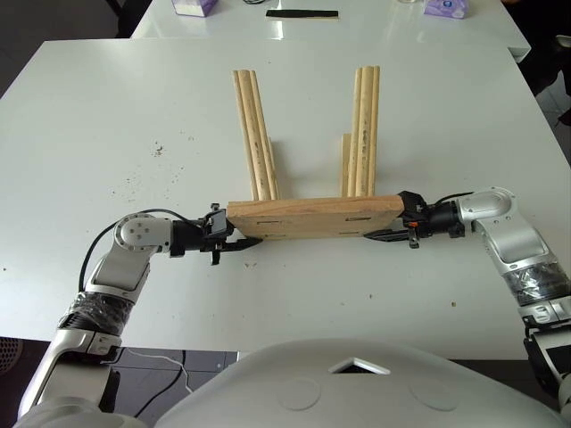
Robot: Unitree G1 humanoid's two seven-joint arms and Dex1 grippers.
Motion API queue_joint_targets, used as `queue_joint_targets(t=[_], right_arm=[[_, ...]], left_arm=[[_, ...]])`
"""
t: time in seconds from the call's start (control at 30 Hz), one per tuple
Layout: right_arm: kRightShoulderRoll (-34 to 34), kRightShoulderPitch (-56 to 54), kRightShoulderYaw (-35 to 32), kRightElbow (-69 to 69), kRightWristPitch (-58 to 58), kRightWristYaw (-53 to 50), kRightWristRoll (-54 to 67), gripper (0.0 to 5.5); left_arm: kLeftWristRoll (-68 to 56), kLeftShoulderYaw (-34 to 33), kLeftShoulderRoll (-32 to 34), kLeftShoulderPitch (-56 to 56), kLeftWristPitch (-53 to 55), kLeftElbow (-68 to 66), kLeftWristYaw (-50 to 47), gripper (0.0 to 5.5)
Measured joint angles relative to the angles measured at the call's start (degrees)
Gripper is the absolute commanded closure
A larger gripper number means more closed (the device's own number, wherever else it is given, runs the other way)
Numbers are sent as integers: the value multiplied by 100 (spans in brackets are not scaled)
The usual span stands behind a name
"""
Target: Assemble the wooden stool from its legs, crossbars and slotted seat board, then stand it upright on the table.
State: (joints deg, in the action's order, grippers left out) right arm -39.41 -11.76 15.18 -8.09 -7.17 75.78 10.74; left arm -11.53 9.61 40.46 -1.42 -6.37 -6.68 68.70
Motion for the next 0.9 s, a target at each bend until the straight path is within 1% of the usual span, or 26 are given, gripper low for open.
queue_joint_targets(t=[0.13, 0.23, 0.33, 0.47, 0.57, 0.7, 0.83, 0.9], right_arm=[[-36, 7, -95, 115, -208, 89, 83, 408], [-210, 98, -248, 457, -679, 283, 448, 408], [-440, 222, -616, 989, -1497, 394, 1129, 408], [-704, 239, -1105, 1365, -2355, 358, 2138, 407], [-944, 353, -1352, 1492, -2632, 216, 3004, 407], [-1254, 667, -1637, 1582, -2699, -233, 4325, 407], [-1238, 888, -1921, 1589, -2683, -856, 5824, 407], [-1128, 933, -2000, 1591, -2656, -1351, 6592, 407]], left_arm=[[-145, -83, 11, 12, 555, 279, 89, 396], [-724, -307, 139, 168, 1379, 778, 247, 396], [-1387, -608, 362, 272, 2324, 1335, 382, 396], [-2361, -882, 565, 313, 3011, 1637, 387, 396], [-3110, -990, 673, 414, 3189, 1744, 318, 396], [-4179, -1036, 658, 615, 3208, 1853, -19, 396], [-5338, -1062, 392, 794, 3203, 1981, -469, 395], [-5865, -1066, 180, 819, 3186, 2106, -826, 395]])
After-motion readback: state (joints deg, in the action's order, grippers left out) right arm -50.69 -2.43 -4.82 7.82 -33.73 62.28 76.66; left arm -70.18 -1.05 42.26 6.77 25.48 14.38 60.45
